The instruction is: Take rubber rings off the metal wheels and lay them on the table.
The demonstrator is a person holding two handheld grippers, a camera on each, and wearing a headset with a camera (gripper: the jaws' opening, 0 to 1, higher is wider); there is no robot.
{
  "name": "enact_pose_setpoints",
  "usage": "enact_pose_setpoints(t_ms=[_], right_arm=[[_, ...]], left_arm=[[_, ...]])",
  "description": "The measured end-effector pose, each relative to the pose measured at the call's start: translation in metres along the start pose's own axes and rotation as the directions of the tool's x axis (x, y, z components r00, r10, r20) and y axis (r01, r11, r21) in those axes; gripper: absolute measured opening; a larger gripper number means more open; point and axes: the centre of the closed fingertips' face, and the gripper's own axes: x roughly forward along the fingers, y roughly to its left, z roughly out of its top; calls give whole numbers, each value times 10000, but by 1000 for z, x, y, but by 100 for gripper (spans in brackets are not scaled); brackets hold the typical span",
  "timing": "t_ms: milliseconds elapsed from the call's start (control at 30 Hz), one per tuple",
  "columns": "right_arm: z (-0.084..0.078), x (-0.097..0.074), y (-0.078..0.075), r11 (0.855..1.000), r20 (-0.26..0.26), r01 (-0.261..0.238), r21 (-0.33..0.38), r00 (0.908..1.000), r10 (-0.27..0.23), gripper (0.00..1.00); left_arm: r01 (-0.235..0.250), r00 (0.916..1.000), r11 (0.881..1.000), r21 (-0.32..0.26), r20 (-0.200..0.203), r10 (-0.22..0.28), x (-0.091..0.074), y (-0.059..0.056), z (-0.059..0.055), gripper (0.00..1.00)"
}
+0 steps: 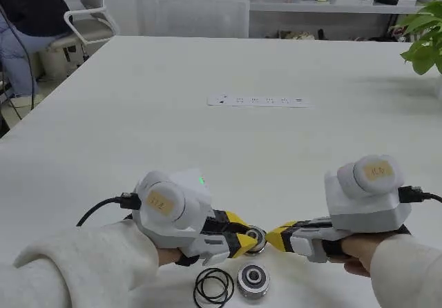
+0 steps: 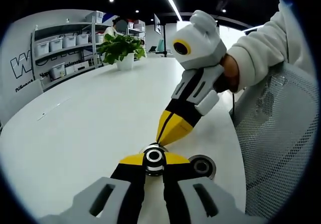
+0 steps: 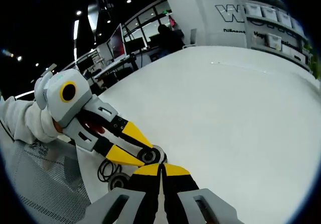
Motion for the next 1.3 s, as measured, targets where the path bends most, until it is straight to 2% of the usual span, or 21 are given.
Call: enact_pose_setpoints(t_ms=[33, 800, 1300], right_arm=[[1, 1, 2, 9998, 49, -107, 159, 9999, 106, 0], [6, -1, 8, 9996, 78, -239, 165, 9997, 237, 0], [7, 0, 12, 9991, 134, -303, -281, 9994, 307, 0]], left_arm=[[-7, 10000, 10000, 9, 5, 7, 0, 0, 0, 7], [-30, 9999, 10000, -35, 98, 30, 0, 0, 1, 7], [-46, 9998, 9999, -151, 202, 49, 0, 0, 1, 7]])
